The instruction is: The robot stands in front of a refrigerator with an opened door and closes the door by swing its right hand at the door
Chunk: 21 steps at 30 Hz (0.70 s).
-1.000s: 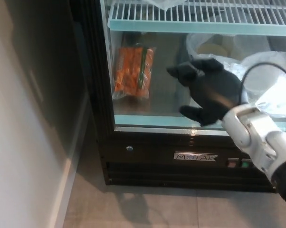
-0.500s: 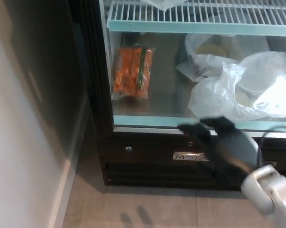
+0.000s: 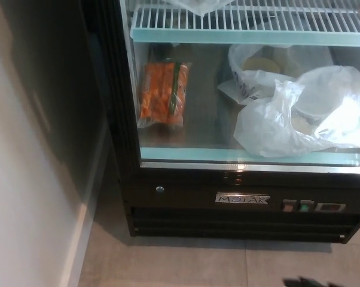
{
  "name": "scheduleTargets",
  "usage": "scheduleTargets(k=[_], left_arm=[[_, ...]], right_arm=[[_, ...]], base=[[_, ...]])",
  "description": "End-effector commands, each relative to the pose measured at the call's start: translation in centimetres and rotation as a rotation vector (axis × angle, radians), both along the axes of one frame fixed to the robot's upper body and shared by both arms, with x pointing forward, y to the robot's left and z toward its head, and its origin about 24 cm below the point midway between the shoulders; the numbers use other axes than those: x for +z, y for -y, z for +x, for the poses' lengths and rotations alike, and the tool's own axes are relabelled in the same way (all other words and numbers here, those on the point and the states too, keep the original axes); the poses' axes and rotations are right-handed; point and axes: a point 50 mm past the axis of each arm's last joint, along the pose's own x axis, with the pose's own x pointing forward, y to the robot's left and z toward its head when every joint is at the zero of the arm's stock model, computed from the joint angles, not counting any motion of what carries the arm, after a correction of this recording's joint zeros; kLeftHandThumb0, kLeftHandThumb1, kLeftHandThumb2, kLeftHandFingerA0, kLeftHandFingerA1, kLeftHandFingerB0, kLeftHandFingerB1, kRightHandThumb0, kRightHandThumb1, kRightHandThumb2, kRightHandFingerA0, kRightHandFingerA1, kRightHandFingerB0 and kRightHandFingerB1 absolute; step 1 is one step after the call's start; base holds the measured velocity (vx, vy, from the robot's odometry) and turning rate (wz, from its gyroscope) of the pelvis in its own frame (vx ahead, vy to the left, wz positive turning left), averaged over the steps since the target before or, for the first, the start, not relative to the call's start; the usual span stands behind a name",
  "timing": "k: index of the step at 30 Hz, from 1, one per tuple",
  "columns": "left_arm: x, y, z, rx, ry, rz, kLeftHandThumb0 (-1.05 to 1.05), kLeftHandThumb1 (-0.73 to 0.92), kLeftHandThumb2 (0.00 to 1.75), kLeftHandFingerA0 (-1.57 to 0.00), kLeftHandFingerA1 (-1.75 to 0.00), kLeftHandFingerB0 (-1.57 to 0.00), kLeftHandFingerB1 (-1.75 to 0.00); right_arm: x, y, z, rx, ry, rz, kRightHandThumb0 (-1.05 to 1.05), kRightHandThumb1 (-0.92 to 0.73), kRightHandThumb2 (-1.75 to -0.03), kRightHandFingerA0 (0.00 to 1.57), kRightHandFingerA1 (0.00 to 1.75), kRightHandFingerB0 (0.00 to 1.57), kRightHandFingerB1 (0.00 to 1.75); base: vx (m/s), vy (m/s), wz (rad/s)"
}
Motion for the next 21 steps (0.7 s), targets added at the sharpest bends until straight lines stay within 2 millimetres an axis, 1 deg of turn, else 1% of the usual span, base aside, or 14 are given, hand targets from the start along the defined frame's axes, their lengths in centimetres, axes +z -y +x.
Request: scheduleTargets(k=[1,2,4,5,6,7,12,14,15,17,18,19,20,21], left_arm=[[0.6,-1.5,-0.7,0.020,-0.021,0.029,-0.59,0.89,0.67,-0.35,-0.34,-0.26,-0.30],[0.5,-1.4,-1.0,0.018,-0.026,0.025,-0.59,0.89,0.67,-0.35,-0.34,-0.26,-0.30],[0.5,-1.4,-1.1,0.018,-0.027,0.025,-0.59,0.89,0.67,-0.35,-0.34,-0.26,-0.30],[0.6,-1.5,-0.8,-0.001,-0.026,0.047,-0.60,0.91,0.67,-0.37,-0.34,-0.28,-0.31],[0.6,-1.6,-0.7,-0.007,-0.026,0.053,-0.60,0.91,0.67,-0.37,-0.34,-0.28,-0.31],[0.7,-1.6,-0.4,-0.009,-0.020,0.056,-0.60,0.90,0.67,-0.37,-0.34,-0.28,-0.31],[0.9,-1.5,0.3,0.010,0.003,0.044,-0.59,0.90,0.67,-0.36,-0.34,-0.27,-0.30],[0.9,-1.5,0.4,0.039,0.006,0.019,-0.59,0.88,0.67,-0.33,-0.33,-0.23,-0.29],[0.9,-1.5,0.5,0.043,0.005,0.016,-0.59,0.88,0.67,-0.33,-0.33,-0.23,-0.29],[0.9,-1.5,0.5,0.044,0.004,0.015,-0.59,0.88,0.67,-0.33,-0.33,-0.23,-0.29],[0.8,-1.4,0.1,0.041,-0.003,0.016,-0.58,0.88,0.67,-0.33,-0.33,-0.25,-0.30],[0.7,-1.4,0.0,0.040,-0.005,0.017,-0.58,0.88,0.67,-0.33,-0.33,-0.25,-0.30],[0.8,-1.4,0.5,0.031,-0.002,0.023,-0.59,0.88,0.67,-0.33,-0.33,-0.25,-0.30],[0.8,-1.4,0.6,0.028,-0.001,0.025,-0.59,0.88,0.67,-0.33,-0.33,-0.25,-0.30]], right_arm=[[-4.0,6.5,-1.7,-0.426,-0.432,0.058,-0.53,-0.71,-0.61,0.33,0.35,0.33,0.32],[-4.6,7.1,-2.5,-0.459,-0.472,0.011,-0.53,-0.71,-0.61,0.33,0.35,0.33,0.32],[-4.7,7.2,-2.7,-0.467,-0.482,0.003,-0.53,-0.71,-0.61,0.33,0.35,0.33,0.32],[-5.6,7.8,-3.9,-0.519,-0.558,-0.042,-0.52,-0.59,-0.94,0.38,0.55,0.26,0.47],[-5.9,8.0,-4.3,-0.534,-0.580,-0.054,-0.52,-0.59,-0.94,0.38,0.55,0.26,0.47],[-5.9,8.2,-4.4,-0.543,-0.602,-0.077,-0.51,-0.74,-0.62,0.49,0.39,0.47,0.36],[-5.8,8.8,-3.9,-0.570,-0.609,-0.088,-0.52,-0.74,-0.63,0.49,0.39,0.47,0.36],[-5.7,9.2,-3.9,-0.587,-0.614,-0.095,-0.51,-0.75,-0.63,0.48,0.39,0.46,0.36],[-5.7,9.2,-3.9,-0.587,-0.617,-0.096,-0.51,-0.74,-0.63,0.51,0.40,0.48,0.36],[-5.7,9.2,-3.9,-0.587,-0.620,-0.095,-0.51,-0.74,-0.63,0.51,0.40,0.48,0.36],[-5.9,9.3,-4.5,-0.617,-0.638,-0.062,-0.50,-0.73,-0.62,0.56,0.44,0.51,0.37],[-5.9,9.4,-4.7,-0.625,-0.643,-0.053,-0.50,-0.73,-0.62,0.56,0.44,0.51,0.37],[-5.8,9.4,-4.5,-0.615,-0.650,-0.070,-0.52,-0.74,-0.63,0.51,0.40,0.49,0.37],[-5.8,9.4,-4.4,-0.611,-0.652,-0.076,-0.52,-0.74,-0.63,0.51,0.40,0.49,0.37]], base=[[0.00,0.000,0.00],[0.00,0.000,0.00],[0.00,0.000,0.00],[0.00,0.000,0.00],[0.00,0.000,0.00],[0.00,0.000,0.00],[0.00,0.000,0.00],[0.00,0.000,0.00],[0.00,0.000,0.00],[0.00,0.000,0.00],[0.00,0.000,0.00],[0.00,0.000,0.00],[0.00,0.000,0.00],[0.00,0.000,0.00]])
